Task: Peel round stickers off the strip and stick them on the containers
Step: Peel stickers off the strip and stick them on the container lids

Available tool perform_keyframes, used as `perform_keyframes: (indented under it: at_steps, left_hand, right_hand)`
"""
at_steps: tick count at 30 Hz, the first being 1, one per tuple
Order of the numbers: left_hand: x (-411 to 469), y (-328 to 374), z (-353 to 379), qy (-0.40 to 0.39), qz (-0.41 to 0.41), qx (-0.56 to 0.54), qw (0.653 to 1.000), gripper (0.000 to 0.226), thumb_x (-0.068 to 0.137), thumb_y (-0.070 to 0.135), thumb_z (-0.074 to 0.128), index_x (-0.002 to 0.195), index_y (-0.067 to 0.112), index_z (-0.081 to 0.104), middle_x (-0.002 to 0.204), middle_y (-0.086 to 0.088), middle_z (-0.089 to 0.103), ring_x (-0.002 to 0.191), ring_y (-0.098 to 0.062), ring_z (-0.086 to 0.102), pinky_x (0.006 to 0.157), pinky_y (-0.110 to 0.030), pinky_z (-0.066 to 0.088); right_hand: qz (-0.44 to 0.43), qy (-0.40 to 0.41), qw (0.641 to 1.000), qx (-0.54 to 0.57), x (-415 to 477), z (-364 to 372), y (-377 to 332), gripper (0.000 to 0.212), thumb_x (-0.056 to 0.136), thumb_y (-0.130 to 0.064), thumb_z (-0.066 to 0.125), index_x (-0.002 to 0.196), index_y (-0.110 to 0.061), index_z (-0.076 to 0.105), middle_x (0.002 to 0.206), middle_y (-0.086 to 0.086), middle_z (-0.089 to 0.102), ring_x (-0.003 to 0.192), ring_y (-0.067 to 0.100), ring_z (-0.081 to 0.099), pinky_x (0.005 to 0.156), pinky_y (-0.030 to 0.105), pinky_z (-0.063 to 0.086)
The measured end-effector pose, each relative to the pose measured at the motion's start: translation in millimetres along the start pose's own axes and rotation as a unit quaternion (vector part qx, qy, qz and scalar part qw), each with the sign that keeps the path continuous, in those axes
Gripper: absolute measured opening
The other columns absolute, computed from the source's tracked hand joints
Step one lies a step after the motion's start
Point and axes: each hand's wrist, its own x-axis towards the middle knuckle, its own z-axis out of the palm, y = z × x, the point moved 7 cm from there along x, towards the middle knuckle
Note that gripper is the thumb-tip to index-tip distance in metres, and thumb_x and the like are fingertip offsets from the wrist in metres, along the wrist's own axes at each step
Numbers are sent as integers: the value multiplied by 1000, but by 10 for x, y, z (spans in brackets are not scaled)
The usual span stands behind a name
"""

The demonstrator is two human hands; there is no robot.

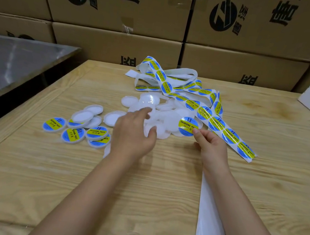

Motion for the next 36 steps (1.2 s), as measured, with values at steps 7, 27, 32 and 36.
perform_keyframes:
  at_steps: [7,27,32,36]
  left_hand:
    - [-20,-308,307,-248,44,89,964,44,74,38,72,112,25,56,112,4,53,112,-19,48,94,-32,37]
    - [-138,3,451,-284,-169,-368,869,68,100,47,19,76,5,67,61,-12,69,38,-16,56,36,-11,35]
    - [-180,43,542,-296,-232,-458,805,54,102,37,23,91,0,60,72,-18,68,54,-24,64,40,-22,45]
    - [-217,27,580,-311,-289,-525,737,40,99,29,32,107,-4,53,82,-19,69,63,-31,67,44,-27,49]
  right_hand:
    - [-26,-3,999,-32,-15,21,-34,12,88,-17,64,77,-15,65,47,-22,50,49,-5,44,53,6,34]
    - [-67,-140,988,19,-276,434,-243,44,81,7,65,112,-20,52,75,3,58,51,3,55,55,13,44]
    - [17,-132,990,44,-231,394,-116,51,82,5,65,125,-15,46,80,1,63,52,6,58,47,17,42]
    - [53,-143,986,61,-212,386,-72,51,84,4,62,127,-15,44,77,-1,65,50,10,59,48,19,42]
